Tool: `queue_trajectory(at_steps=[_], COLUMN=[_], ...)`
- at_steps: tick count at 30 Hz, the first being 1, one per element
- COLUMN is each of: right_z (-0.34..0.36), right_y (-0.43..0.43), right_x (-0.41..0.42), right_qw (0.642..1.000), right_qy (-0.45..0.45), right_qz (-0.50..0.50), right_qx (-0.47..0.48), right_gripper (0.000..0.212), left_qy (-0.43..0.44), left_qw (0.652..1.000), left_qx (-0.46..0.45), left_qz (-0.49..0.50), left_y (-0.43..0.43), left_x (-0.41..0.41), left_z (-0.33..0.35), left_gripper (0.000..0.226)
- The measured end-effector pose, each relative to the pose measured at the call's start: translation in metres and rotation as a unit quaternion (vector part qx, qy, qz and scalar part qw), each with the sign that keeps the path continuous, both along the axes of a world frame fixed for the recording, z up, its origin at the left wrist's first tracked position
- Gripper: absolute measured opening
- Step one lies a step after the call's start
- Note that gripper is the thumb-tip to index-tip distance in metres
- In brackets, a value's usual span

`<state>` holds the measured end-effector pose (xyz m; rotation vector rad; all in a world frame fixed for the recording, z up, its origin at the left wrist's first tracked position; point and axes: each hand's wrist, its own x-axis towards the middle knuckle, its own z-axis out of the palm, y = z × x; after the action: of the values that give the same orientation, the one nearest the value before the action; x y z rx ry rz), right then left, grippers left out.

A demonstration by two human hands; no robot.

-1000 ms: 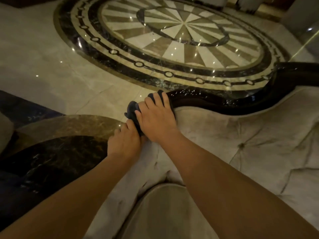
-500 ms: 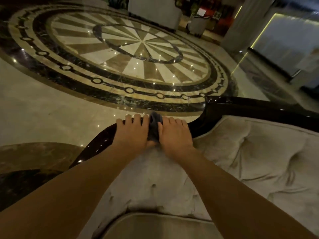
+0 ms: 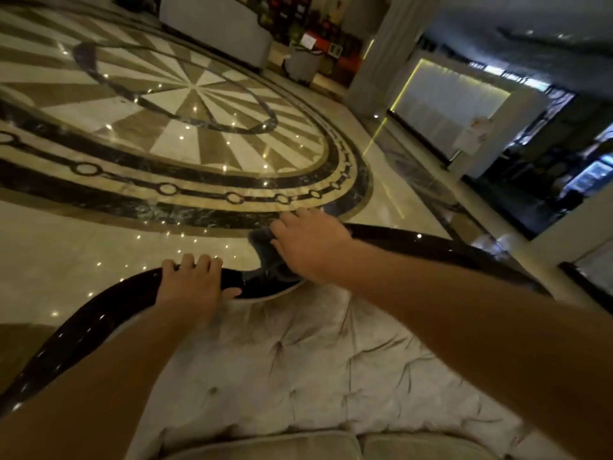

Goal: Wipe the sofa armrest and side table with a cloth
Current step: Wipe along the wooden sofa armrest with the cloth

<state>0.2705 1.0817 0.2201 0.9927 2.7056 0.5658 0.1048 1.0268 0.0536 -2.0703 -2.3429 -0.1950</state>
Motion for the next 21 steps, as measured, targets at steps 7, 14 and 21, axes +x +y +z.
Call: queue_trajectory(at_steps=[7,14,21], right_z=[-0.026,-0.006,0.008], right_y=[0.002,0.019,0.031], right_x=[0.058,0.111,0.157], right_qw=[0.966,0.958,0.954], right_qy=[0.227,0.229,0.243], right_qz=[-0.078,-0.167,-0.175], right_qx=[0.096,0.049,-0.001], right_gripper=[0.045,0.049,0.043], left_qy=[0.025,-0.076,-0.174], left_qw=[1.0,0.991,0.964], left_qx=[-0.004,-0.106,0.194], left_qz=[-0.007,0.035,-0.057], left_y=[0.005,0.008,0.006], left_x=[-0.004,-0.001,0.098], left_z=[-0.009,0.015,0.153], left_gripper=[0.069,0.065,0.036])
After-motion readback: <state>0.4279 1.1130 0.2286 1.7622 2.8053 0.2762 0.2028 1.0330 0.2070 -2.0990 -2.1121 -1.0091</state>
